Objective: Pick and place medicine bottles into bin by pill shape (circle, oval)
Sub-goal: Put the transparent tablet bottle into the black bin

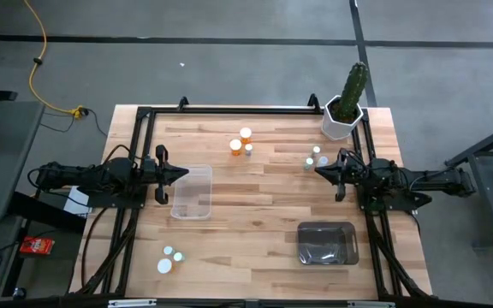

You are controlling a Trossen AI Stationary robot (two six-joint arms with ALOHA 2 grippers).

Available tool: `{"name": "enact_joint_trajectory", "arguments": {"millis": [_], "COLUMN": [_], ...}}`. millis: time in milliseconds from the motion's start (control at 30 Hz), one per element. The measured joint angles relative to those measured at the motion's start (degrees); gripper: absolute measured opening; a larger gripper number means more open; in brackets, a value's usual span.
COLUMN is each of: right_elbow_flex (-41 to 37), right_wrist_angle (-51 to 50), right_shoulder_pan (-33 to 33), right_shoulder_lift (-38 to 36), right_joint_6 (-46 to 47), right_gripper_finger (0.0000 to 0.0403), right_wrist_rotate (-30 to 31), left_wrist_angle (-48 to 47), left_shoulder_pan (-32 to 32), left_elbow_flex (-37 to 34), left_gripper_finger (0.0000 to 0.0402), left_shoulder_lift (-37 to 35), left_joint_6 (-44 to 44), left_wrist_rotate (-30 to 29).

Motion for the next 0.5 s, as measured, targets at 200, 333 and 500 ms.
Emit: {"name": "enact_joint_trajectory", "arguments": {"millis": [200,333,500], "right_elbow_flex": [0.0,0.0,0.0], "right_wrist_angle": [14.0,21.1,26.7], "right_shoulder_pan": [0.0,0.0,0.0], "right_shoulder_lift": [0.0,0.7,2.5], "right_joint_6": [3.8,-1.4,-7.4], "right_gripper_finger": [0.0000,0.0000,0.0000], "right_wrist_rotate": [5.8,6.7,4.2], "left_wrist_angle": [0.0,3.2,9.2], "left_shoulder_pan": [0.0,0.0,0.0], "left_elbow_flex": [0.0,0.0,0.0], "left_gripper_finger": [0.0001,0.0001,0.0001], "left_shoulder_lift": [0.0,0.0,0.1], "left_joint_6": [-0.2,-0.9,-5.4], "left_wrist_rotate": [0.0,-2.1,-3.8]}}
